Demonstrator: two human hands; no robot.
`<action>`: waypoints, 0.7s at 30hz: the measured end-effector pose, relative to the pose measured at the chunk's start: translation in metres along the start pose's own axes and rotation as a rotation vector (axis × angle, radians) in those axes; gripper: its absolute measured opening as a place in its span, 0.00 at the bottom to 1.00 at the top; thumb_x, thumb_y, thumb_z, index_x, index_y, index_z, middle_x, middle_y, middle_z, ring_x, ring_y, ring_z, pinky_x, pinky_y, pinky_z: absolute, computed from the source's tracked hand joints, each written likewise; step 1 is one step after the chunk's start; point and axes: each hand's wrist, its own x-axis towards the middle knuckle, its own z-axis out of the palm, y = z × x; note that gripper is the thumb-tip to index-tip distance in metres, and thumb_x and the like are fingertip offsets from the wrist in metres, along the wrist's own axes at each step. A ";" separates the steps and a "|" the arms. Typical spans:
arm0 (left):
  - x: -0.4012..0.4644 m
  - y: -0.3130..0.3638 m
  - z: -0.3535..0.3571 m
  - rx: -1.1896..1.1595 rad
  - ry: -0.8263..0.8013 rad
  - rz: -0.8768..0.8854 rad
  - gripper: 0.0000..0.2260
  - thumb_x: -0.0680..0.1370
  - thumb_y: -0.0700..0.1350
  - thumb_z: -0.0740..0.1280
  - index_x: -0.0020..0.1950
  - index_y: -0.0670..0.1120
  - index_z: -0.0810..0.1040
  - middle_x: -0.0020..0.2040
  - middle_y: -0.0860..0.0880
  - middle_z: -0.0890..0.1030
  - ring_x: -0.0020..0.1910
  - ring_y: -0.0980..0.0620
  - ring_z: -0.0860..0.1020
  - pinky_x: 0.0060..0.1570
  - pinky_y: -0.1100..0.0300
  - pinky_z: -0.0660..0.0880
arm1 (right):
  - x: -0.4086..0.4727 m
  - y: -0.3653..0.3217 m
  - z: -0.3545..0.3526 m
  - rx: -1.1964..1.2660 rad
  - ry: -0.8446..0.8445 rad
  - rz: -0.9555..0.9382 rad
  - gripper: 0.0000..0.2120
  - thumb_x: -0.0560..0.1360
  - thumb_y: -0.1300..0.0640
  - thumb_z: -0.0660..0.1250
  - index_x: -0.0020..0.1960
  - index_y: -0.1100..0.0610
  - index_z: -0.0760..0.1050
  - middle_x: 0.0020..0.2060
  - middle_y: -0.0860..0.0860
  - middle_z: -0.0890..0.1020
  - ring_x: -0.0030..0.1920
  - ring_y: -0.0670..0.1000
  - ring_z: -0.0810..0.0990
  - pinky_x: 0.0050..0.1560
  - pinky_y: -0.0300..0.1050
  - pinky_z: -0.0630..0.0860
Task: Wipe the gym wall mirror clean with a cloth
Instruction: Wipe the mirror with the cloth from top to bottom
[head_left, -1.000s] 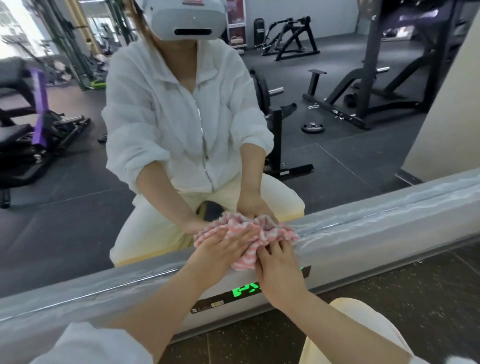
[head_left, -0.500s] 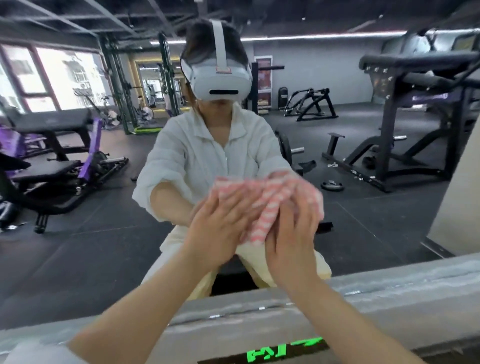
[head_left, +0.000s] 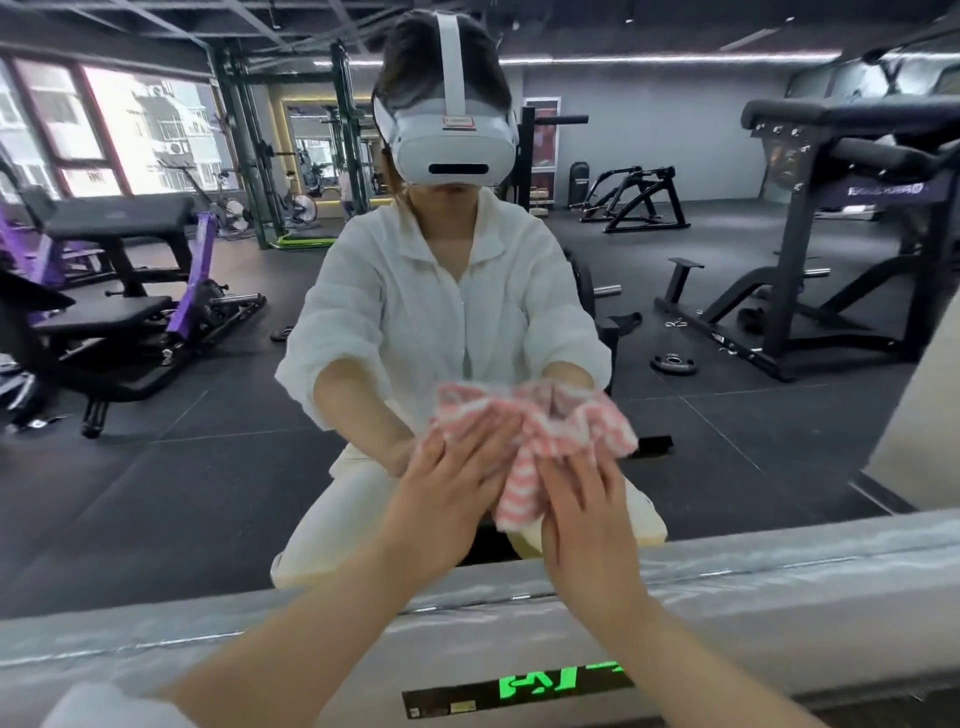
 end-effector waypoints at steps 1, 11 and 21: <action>-0.015 0.007 0.003 0.032 -0.064 0.042 0.36 0.70 0.42 0.54 0.78 0.45 0.47 0.78 0.45 0.40 0.77 0.44 0.42 0.73 0.44 0.38 | -0.017 -0.002 0.004 -0.020 -0.091 0.004 0.23 0.77 0.59 0.54 0.71 0.59 0.63 0.70 0.58 0.64 0.68 0.68 0.65 0.64 0.61 0.69; 0.093 -0.071 -0.046 -0.079 0.152 -0.126 0.25 0.77 0.47 0.54 0.74 0.45 0.60 0.75 0.48 0.61 0.76 0.48 0.54 0.71 0.48 0.51 | 0.121 -0.028 -0.029 -0.029 -0.086 0.197 0.32 0.82 0.41 0.37 0.78 0.61 0.44 0.75 0.66 0.49 0.73 0.72 0.44 0.71 0.69 0.46; 0.247 -0.178 -0.125 0.062 0.271 -0.224 0.29 0.75 0.54 0.53 0.75 0.46 0.57 0.73 0.42 0.67 0.72 0.44 0.60 0.67 0.44 0.53 | 0.320 -0.019 -0.127 -0.182 0.004 -0.031 0.31 0.72 0.39 0.28 0.71 0.51 0.27 0.76 0.53 0.33 0.75 0.61 0.31 0.74 0.60 0.35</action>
